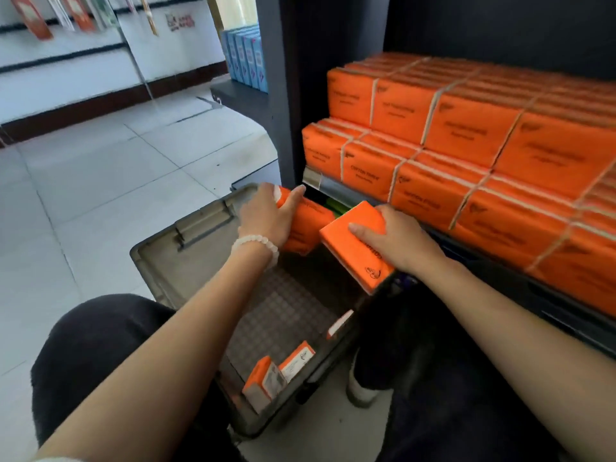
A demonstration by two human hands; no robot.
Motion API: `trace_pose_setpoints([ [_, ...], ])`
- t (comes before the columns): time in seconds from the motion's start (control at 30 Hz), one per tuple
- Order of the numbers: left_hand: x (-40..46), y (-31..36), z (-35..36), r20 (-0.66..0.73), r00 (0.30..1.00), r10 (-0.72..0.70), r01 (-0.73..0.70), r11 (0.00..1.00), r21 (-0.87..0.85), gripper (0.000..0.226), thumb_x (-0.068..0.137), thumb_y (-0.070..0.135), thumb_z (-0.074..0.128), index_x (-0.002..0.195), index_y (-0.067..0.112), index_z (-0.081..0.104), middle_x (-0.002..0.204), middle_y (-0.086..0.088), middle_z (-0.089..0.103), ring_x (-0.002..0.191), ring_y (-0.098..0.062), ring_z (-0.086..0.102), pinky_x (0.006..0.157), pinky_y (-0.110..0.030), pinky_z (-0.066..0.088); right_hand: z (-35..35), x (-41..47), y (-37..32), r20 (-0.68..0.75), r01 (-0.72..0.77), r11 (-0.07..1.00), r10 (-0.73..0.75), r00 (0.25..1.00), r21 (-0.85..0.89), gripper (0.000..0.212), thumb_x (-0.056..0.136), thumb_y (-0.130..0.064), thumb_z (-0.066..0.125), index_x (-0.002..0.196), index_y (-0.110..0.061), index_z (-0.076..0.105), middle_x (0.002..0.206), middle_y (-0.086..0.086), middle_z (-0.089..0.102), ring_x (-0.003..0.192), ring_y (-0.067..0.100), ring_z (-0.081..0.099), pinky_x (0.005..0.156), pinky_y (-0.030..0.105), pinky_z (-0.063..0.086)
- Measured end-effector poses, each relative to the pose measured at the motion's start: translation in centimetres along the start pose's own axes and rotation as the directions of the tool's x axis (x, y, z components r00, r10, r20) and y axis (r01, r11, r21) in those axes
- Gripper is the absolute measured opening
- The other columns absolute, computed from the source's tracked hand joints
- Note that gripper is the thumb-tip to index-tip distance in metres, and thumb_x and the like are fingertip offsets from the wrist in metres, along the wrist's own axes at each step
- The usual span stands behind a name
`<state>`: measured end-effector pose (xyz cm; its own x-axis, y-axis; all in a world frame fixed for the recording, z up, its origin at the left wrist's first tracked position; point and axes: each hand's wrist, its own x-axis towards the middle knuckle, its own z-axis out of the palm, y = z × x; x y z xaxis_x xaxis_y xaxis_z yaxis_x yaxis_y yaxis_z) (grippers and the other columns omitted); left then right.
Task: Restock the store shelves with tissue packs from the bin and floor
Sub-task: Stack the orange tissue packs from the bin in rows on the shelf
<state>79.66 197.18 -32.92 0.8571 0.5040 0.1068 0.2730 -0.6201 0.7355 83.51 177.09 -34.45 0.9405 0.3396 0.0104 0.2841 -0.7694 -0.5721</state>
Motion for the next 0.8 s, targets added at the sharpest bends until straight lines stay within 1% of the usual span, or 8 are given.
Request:
trace_pose_setpoints([
  [0.07,0.1,4.4,0.0,0.021,0.991,0.132,-0.130,0.989,-0.065,0.047,0.088,0.060,0.047,0.106,0.016,0.046,0.109,-0.007,0.056,0.101,-0.028,0.053,0.089,-0.041,0.044,-4.1,-0.8,0.5,-0.118,-0.022,0.998,0.028,0.993,0.052,0.066,0.084,-0.060,0.053,0.133,-0.016,0.044,0.132,0.008,0.052,0.119,0.027,0.050,0.094,0.033,0.039],
  [0.23,-1.2,14.0,0.8,0.121,0.896,0.427,-0.403,0.897,-0.179,0.042,0.089,0.048,0.055,0.107,0.010,0.048,0.101,-0.002,0.054,0.095,-0.018,0.050,0.072,-0.025,0.031,-13.1,-3.9,2.3,-0.357,-0.098,0.985,0.143,0.923,0.140,0.062,0.084,-0.058,0.055,0.128,-0.016,0.048,0.125,0.009,0.058,0.113,0.027,0.054,0.079,0.025,0.034],
  [0.33,-2.2,18.0,2.0,0.127,0.846,0.518,-0.484,0.846,-0.223,0.047,0.089,0.041,0.059,0.110,0.001,0.050,0.108,-0.017,0.059,0.101,-0.029,0.053,0.072,-0.027,0.031,-16.8,-5.9,3.4,-0.448,-0.114,0.982,0.172,0.877,0.153,0.065,0.084,-0.056,0.057,0.133,-0.016,0.044,0.129,0.008,0.056,0.116,0.027,0.052,0.082,0.026,0.036],
  [0.4,-2.7,19.8,3.1,0.130,0.824,0.552,-0.504,0.818,-0.277,0.050,0.088,0.038,0.061,0.119,0.000,0.049,0.122,-0.023,0.055,0.113,-0.034,0.050,0.084,-0.029,0.034,-18.5,-7.2,4.4,-0.488,-0.120,0.979,0.187,0.852,0.166,0.065,0.084,-0.055,0.058,0.133,-0.016,0.043,0.130,0.008,0.055,0.116,0.026,0.053,0.087,0.030,0.039],
  [0.5,-3.5,21.6,4.6,0.123,0.755,0.645,-0.569,0.736,-0.367,0.047,0.090,0.026,0.062,0.131,0.008,0.046,0.134,-0.011,0.050,0.126,-0.022,0.044,0.095,-0.016,0.029,-20.0,-8.5,5.8,-0.520,-0.127,0.970,0.218,0.826,0.205,0.066,0.084,-0.053,0.060,0.135,-0.016,0.040,0.132,0.006,0.053,0.117,0.026,0.052,0.091,0.033,0.041],
  [0.57,-3.8,22.3,5.7,0.110,0.717,0.688,-0.602,0.691,-0.399,0.042,0.090,0.019,0.062,0.128,0.008,0.049,0.132,-0.008,0.051,0.126,-0.020,0.043,0.096,-0.013,0.027,-20.7,-9.0,6.8,-0.536,-0.124,0.963,0.238,0.810,0.239,0.069,0.083,-0.050,0.062,0.138,-0.017,0.036,0.134,0.004,0.050,0.120,0.024,0.049,0.087,0.028,0.038],
  [0.67,-4.0,22.7,7.4,0.109,0.749,0.654,-0.556,0.709,-0.433,0.034,0.086,0.021,0.067,0.117,0.014,0.054,0.115,-0.001,0.055,0.115,-0.021,0.047,0.095,-0.023,0.034,-21.3,-9.1,8.1,-0.544,-0.120,0.953,0.260,0.798,0.278,0.072,0.081,-0.046,0.067,0.139,-0.018,0.034,0.137,0.003,0.047,0.122,0.021,0.047,0.087,0.026,0.036],
  [0.8,-3.8,22.2,8.7,0.143,0.789,0.597,-0.486,0.749,-0.450,0.036,0.084,0.021,0.069,0.116,0.013,0.053,0.101,0.006,0.049,0.102,-0.014,0.047,0.089,-0.026,0.040,-21.7,-8.5,9.5,-0.572,-0.128,0.970,0.227,0.788,0.208,0.073,0.076,-0.048,0.071,0.136,-0.020,0.040,0.135,0.002,0.048,0.120,0.020,0.049,0.096,0.037,0.044],
])
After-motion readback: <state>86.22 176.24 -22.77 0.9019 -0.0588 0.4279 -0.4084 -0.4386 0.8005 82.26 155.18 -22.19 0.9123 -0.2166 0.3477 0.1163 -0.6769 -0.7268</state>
